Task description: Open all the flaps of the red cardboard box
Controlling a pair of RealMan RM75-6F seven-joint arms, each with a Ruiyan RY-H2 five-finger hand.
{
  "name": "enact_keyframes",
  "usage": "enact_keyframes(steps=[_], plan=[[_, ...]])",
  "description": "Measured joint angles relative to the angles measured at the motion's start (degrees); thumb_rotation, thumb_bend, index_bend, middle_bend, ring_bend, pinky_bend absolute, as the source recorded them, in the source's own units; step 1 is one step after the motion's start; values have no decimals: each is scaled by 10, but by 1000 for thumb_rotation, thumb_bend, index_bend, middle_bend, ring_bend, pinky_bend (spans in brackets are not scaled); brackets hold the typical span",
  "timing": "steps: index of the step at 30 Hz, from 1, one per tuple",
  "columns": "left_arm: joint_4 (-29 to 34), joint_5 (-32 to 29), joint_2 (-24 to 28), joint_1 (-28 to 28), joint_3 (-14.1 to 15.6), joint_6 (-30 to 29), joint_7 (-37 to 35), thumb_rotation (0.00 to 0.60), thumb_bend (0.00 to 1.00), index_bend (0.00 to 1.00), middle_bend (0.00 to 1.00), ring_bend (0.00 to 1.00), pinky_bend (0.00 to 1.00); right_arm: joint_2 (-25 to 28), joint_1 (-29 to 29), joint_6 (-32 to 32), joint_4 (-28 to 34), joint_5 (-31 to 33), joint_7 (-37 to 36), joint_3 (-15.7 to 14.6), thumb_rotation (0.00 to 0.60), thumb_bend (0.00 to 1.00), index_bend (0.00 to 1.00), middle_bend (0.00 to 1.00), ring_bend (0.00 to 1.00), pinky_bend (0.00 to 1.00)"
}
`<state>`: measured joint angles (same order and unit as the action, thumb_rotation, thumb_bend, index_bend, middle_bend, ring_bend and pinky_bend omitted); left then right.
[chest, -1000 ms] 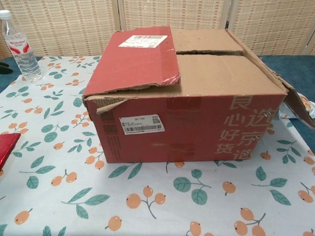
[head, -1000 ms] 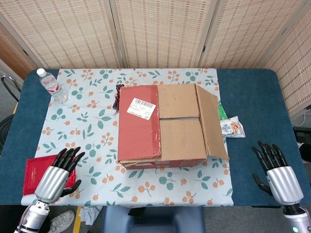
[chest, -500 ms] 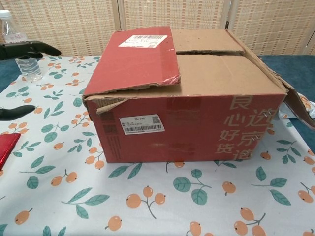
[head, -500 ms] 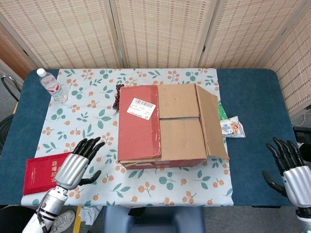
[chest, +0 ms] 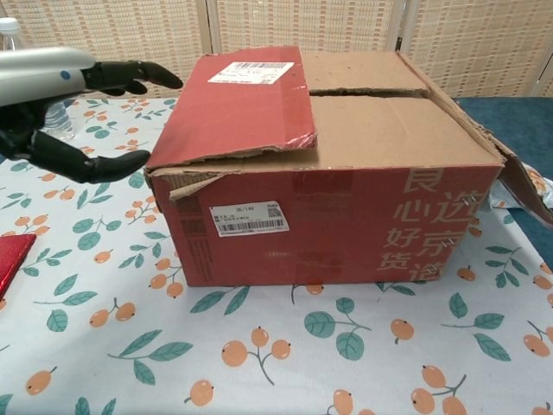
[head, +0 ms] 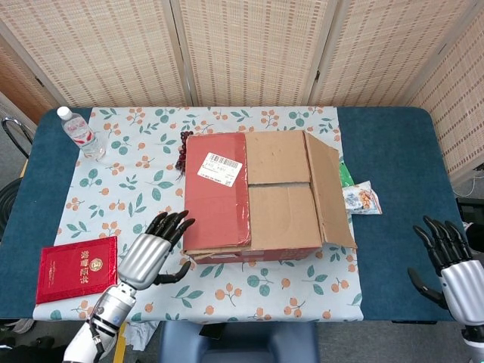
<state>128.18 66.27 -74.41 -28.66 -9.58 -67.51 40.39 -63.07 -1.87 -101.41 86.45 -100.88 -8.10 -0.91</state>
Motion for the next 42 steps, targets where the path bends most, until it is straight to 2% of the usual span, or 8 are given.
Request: enact_keyframes(steps=[9, 27, 42], plan=[[-13, -53, -67, -53, -22, -25, 54, 384, 466, 0, 0, 9, 45, 16, 7, -16, -7, 7, -59, 6, 600, 421, 0, 0, 0, 0], [-80, -87, -186, -129, -23, -67, 143, 359, 465, 0, 0, 0, 10, 32, 20, -38, -22, 5, -119, 13, 600, 422, 0, 0, 0, 0], [-125, -100, -225, -172, -37, -69, 159, 359, 465, 0, 0, 0, 4, 35, 24, -41, -22, 8, -130, 18, 600, 422, 0, 0, 0, 0]])
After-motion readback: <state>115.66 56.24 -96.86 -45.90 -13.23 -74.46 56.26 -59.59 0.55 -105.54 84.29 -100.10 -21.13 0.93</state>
